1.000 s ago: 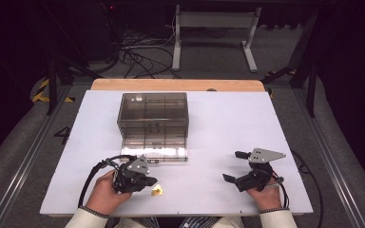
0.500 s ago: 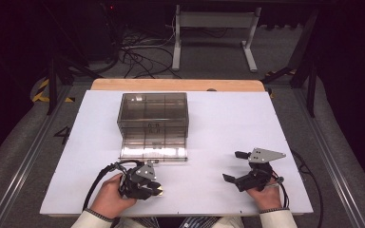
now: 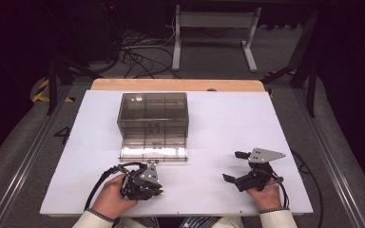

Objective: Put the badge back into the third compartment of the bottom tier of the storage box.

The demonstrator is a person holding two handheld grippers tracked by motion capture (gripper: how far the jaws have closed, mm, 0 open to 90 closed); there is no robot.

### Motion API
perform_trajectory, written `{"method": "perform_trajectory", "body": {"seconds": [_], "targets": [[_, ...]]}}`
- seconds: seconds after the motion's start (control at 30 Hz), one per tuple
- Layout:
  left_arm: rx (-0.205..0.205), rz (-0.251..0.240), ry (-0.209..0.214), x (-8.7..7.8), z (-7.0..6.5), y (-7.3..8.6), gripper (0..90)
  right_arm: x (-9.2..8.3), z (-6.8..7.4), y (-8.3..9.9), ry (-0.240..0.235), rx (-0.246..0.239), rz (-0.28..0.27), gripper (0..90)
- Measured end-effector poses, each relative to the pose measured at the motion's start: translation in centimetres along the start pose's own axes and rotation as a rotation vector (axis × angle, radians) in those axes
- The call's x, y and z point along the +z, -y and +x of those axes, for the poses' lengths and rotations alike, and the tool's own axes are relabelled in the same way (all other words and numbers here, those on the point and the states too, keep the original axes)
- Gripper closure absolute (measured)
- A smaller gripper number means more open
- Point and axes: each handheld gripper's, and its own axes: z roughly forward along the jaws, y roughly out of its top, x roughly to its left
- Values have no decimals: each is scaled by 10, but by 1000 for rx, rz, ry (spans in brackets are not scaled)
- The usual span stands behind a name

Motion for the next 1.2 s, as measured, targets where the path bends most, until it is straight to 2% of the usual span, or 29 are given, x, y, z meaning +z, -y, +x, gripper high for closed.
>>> {"method": "perform_trajectory", "body": {"seconds": [0.07, 0.13, 0.47, 0.8, 1.2], "targets": [[7, 1, -8, 0, -1, 0, 812, 0, 0, 0, 0, 1, 0, 3], [17, 2, -19, -2, -2, -1, 862, 0, 1, 0, -1, 5, -1, 3], [23, 5, -24, -4, -3, -5, 870, 0, 0, 0, 2, -3, -1, 3], [23, -30, -45, -13, -2, -9, 870, 0, 0, 0, 2, -2, -3, 3], [26, -43, -58, -18, 0, -15, 869, 0, 0, 0, 2, -3, -4, 3]]}}
